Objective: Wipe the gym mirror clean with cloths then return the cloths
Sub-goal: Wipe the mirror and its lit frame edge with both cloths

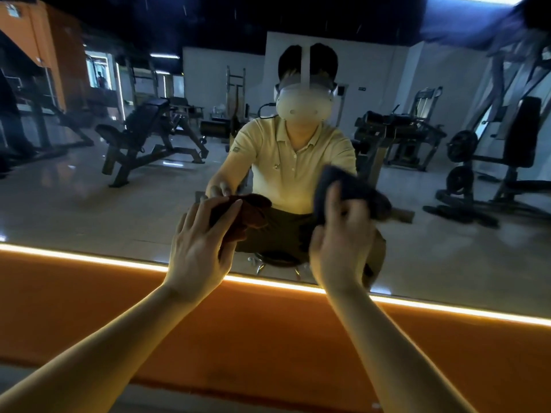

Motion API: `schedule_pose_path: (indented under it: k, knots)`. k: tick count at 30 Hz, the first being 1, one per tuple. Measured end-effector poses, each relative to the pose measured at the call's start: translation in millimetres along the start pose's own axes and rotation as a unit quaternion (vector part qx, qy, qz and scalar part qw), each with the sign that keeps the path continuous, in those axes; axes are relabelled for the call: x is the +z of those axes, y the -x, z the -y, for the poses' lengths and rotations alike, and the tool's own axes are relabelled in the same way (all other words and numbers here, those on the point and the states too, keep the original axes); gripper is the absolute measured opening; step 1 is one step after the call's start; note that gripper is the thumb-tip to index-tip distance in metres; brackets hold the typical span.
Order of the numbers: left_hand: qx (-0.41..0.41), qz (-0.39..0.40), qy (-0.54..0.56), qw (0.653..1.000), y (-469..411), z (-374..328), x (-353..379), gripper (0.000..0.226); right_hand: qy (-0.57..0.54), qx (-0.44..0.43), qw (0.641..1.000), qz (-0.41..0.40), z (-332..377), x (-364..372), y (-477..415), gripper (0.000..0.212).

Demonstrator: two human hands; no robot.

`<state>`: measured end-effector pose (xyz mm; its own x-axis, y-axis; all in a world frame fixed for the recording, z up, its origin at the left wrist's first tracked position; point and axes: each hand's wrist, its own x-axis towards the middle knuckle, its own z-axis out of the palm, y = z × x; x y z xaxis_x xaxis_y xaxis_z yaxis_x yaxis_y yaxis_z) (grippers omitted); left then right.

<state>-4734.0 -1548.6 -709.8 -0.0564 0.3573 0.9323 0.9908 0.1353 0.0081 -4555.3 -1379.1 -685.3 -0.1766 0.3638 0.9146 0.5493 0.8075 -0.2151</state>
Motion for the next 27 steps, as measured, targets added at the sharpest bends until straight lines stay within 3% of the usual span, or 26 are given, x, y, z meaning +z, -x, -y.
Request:
schedule_pose_path:
  k: [2, 4, 6, 9, 12, 14, 16, 19, 23, 27]
  knots:
    - [-0.006, 0.007, -0.002, 1.000, -1.0, 4.2, -2.2, 0.051, -0.013, -0.132, 0.988, 0.075, 17.6, 13.3, 33.9, 0.057]
    - [-0.012, 0.019, -0.006, 1.000, 0.1, 7.6, -3.9, 0.052, 0.059, -0.311, 0.938, 0.143, 24.9, 20.3, 69.0, 0.077]
    - [-0.011, 0.029, -0.004, 0.999, 1.5, 8.7, -3.6, 0.054, 0.082, -0.378, 0.902, 0.191, 16.7, 20.5, 76.7, 0.084]
    - [-0.008, 0.024, 0.004, 1.000, 1.2, 8.0, -1.2, 0.053, 0.069, -0.325, 0.936, 0.117, -18.7, 5.1, 53.4, 0.075]
    - [-0.015, 0.024, 0.006, 1.000, -0.3, 5.2, -1.2, 0.052, 0.034, -0.128, 0.991, 0.035, -56.6, -23.8, 25.3, 0.051]
    - [-0.014, 0.026, 0.010, 0.999, -1.2, 4.3, -4.0, 0.050, 0.011, -0.009, 1.000, -0.018, -55.9, -30.9, 14.7, 0.038]
    - [-0.006, 0.030, 0.014, 0.999, -2.1, 6.0, -9.0, 0.049, -0.005, 0.058, 0.997, -0.043, -33.3, -23.2, 11.8, 0.038]
    - [-0.005, 0.023, 0.005, 1.000, -0.2, 16.1, -20.5, 0.050, -0.045, 0.012, 0.999, 0.019, 20.9, -1.8, 26.4, 0.043]
    - [-0.031, 0.012, -0.007, 0.999, -0.7, 35.7, -32.5, 0.049, -0.042, -0.205, 0.967, 0.145, 70.0, 22.3, 65.0, 0.053]
    - [-0.037, 0.002, -0.008, 0.999, -2.3, 36.9, -26.7, 0.048, -0.011, -0.221, 0.966, 0.135, 31.7, 7.2, 50.7, 0.043]
